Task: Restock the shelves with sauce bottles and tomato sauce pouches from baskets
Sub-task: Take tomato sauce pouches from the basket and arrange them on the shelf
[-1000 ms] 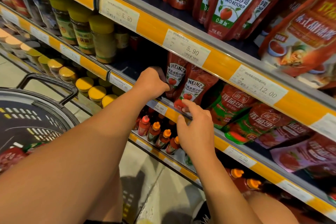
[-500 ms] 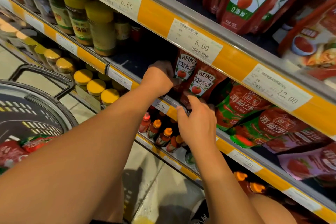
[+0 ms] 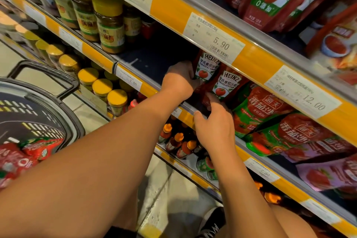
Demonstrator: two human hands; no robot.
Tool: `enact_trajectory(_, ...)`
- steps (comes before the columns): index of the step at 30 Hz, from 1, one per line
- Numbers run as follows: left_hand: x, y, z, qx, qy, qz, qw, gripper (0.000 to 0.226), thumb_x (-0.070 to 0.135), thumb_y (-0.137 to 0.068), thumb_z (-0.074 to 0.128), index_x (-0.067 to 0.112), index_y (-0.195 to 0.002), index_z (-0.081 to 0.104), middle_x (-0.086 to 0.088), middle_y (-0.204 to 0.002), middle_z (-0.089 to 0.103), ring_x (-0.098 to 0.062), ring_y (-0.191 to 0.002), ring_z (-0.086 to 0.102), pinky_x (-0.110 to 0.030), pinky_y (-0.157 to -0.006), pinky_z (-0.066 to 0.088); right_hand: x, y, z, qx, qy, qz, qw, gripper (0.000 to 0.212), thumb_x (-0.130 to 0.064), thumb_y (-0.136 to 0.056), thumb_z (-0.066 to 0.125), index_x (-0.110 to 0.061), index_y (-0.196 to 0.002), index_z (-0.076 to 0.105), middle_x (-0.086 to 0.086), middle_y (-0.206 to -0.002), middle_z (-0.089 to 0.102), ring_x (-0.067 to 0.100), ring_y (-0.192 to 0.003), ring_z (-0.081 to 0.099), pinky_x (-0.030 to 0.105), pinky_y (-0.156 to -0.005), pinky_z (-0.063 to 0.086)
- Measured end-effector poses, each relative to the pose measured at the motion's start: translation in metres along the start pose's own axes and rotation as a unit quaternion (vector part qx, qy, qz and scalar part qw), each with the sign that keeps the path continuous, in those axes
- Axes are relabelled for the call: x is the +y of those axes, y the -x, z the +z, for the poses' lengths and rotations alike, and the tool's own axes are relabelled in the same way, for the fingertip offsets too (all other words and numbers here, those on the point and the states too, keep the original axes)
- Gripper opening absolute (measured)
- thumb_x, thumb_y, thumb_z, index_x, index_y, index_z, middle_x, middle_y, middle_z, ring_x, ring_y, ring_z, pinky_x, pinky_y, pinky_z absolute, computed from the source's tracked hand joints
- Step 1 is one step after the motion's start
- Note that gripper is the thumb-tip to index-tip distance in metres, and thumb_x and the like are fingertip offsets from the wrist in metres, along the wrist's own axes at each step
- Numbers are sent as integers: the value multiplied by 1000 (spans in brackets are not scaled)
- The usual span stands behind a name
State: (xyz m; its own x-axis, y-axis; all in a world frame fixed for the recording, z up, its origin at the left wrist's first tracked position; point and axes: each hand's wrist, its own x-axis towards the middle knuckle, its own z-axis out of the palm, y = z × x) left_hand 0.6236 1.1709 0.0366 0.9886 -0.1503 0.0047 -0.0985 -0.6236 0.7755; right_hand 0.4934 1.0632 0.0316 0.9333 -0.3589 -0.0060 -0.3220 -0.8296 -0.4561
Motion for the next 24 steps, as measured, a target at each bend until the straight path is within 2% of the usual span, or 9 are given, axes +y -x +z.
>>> enact_trajectory(5, 3, 8, -5, -10, 3, 0, 1000, 30, 34, -88, 80, 18, -87, 54, 2, -85, 58, -20, -82, 58, -27, -66, 40, -2, 8, -2, -4, -14, -11, 1000, 53, -44, -96, 60, -18, -142, 51, 7, -122, 65, 31, -114, 59, 45, -89, 55)
enact_trajectory(9, 2, 17, -12, -6, 20, 4, 1000, 24, 34, -89, 78, 16, -93, 64, -3, -96, 68, -23, -90, 65, -29, -72, 50, -1, 16, -8, 13, -35, -27, 999, 56, -41, -96, 62, -26, -147, 46, 2, -133, 58, 28, -120, 55, 48, -95, 53)
enact_trajectory(12, -3, 27, -23, 14, 35, -15, 999, 22, 32, -91, 77, 16, -104, 71, -5, -105, 70, -24, -95, 65, -33, -80, 55, -1, 21, -15, 18, -54, -34, 998, 55, -38, -97, 62, -26, -148, 46, 1, -137, 56, 25, -126, 51, 44, -99, 50)
enact_trajectory(16, -4, 45, -42, 38, 66, -29, 997, 20, 24, -91, 73, 17, -109, 72, -1, -104, 71, -20, -97, 65, -30, -80, 51, -9, 31, -22, 31, -78, -48, 995, 52, -36, -97, 62, -26, -147, 48, -2, -139, 54, 21, -128, 49, 38, -100, 47)
enact_trajectory(18, -1, 59, -51, 49, 88, -23, 995, 17, 22, -90, 71, 19, -107, 71, 3, -101, 70, -17, -95, 66, -31, -80, 52, -14, 37, -25, 40, -94, -57, 993, 51, -34, -97, 64, -26, -145, 50, -3, -138, 54, 18, -129, 50, 36, -101, 47)
enact_trajectory(20, 0, 73, -59, 59, 100, -8, 993, 14, 19, -90, 70, 20, -104, 70, 5, -101, 70, -14, -96, 66, -35, -87, 56, -20, 42, -27, 41, -108, -66, 991, 50, -33, -97, 64, -25, -145, 51, -5, -139, 54, 16, -130, 49, 35, -103, 46)
enact_trajectory(24, -5, 105, -73, 31, 102, 4, 994, 19, 19, -93, 70, 22, -112, 71, 7, -109, 70, -11, -104, 65, -36, -96, 55, -32, 56, -29, 29, -125, -78, 989, 49, -34, -98, 63, -27, -145, 51, -7, -144, 51, 15, -136, 47, 33, -104, 45)
